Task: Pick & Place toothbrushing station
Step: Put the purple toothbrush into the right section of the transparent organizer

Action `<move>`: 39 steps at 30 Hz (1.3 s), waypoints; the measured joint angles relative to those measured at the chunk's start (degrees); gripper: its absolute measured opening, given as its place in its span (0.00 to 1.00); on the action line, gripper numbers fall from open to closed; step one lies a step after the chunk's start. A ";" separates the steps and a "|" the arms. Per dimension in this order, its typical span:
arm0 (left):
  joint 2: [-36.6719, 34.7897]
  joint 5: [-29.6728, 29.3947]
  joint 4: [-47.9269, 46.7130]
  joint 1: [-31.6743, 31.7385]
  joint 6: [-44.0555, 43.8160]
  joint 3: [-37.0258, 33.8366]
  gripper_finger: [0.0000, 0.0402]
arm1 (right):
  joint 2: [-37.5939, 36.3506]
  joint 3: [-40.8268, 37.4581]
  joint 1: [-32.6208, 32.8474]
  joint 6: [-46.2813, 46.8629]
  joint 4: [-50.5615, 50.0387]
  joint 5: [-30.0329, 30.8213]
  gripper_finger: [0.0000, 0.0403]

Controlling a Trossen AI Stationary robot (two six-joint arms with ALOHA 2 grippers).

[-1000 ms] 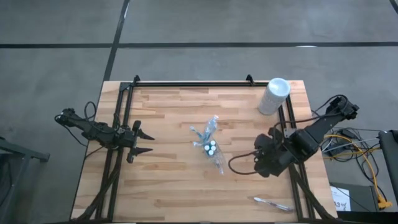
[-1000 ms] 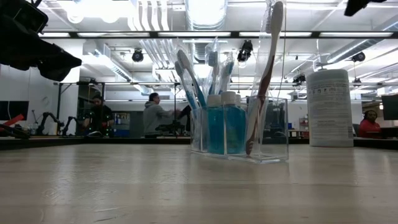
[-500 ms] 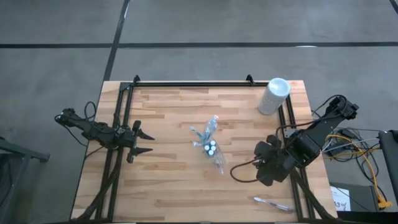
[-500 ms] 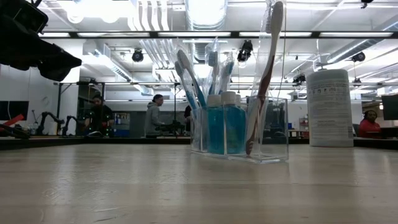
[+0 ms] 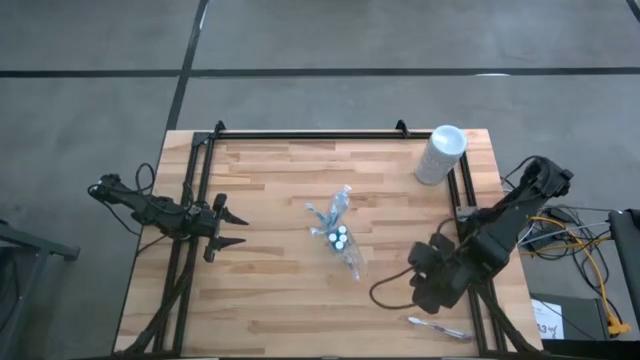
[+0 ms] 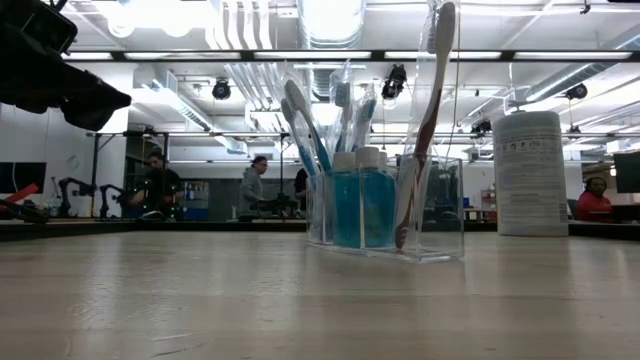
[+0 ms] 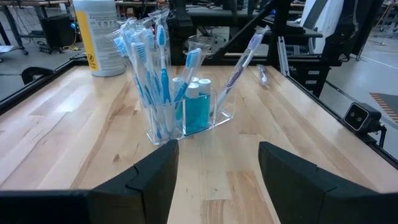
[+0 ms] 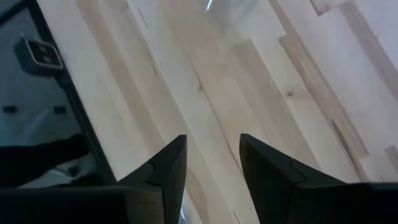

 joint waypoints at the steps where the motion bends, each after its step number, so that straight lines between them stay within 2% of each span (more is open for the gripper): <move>1: 0.00 0.00 -0.02 -0.01 -0.02 0.00 0.57 | 0.48 -0.34 0.59 0.08 0.12 0.02 0.36; 11: 0.00 0.00 -0.38 -0.01 -0.02 0.00 0.57 | 5.66 -3.87 8.80 9.18 1.51 -0.66 0.36; 22: 0.00 0.00 -0.83 -0.01 -0.01 0.00 0.57 | 5.76 -16.84 14.54 16.94 22.54 -0.89 0.37; 29: 0.00 0.00 -0.81 0.01 0.00 0.00 0.57 | 5.88 -22.90 14.56 10.69 32.02 -0.86 0.35; 39: 0.00 0.00 -0.74 0.01 0.00 0.00 0.57 | 5.86 -26.54 14.45 3.73 40.40 -0.77 0.36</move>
